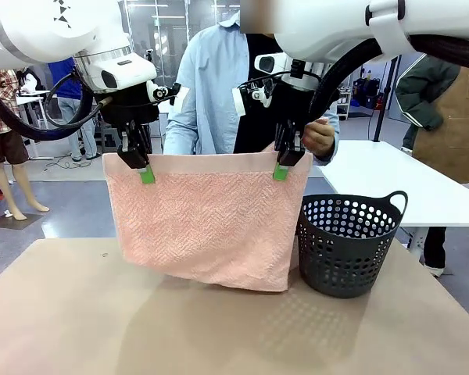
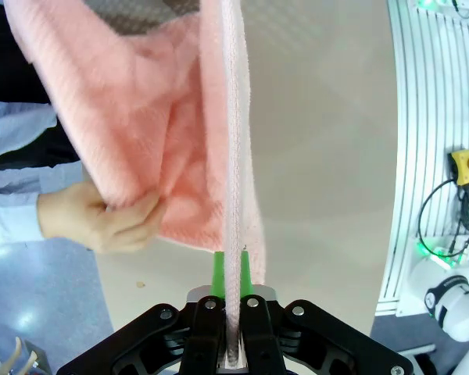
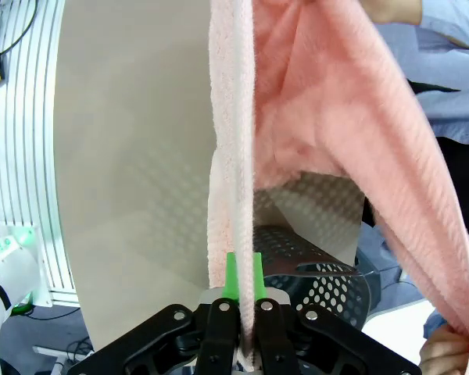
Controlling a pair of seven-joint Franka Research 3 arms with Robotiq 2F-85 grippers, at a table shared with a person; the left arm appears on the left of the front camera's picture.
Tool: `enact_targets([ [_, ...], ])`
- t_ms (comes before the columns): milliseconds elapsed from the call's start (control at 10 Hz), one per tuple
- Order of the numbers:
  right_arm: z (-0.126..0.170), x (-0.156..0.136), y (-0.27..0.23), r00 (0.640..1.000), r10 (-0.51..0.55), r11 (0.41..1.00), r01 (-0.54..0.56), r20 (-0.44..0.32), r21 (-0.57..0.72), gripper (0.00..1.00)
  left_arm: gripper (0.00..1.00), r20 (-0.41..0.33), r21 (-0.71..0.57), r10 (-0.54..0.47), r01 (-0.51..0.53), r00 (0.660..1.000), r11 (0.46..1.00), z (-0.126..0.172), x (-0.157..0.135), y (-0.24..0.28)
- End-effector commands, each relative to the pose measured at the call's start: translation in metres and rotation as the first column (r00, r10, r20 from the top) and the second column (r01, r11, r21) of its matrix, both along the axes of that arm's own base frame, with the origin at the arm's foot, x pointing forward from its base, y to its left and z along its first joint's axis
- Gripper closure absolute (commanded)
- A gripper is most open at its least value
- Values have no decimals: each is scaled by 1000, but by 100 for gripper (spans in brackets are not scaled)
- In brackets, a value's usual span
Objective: Fold the towel.
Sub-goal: Release the end of the 100 cm Hotel Towel you were holding and grab the top end of the folded side.
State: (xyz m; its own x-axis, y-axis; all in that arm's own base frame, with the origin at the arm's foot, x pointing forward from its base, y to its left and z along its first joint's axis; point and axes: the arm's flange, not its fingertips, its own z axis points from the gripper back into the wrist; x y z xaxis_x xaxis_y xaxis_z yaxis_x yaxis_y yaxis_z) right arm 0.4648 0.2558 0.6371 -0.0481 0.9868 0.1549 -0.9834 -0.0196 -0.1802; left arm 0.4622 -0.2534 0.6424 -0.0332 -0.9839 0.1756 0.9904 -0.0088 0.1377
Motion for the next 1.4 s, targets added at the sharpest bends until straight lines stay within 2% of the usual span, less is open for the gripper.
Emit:
enact_targets([
  [0,0,0,-1,1000,-1,1000,1,0,1,100,100,1,0,1,-1,1000,1000,1,0,1],
  [1300,0,0,-1,1000,-1,1000,1,0,1,100,100,1,0,1,-1,1000,1000,1,0,1],
])
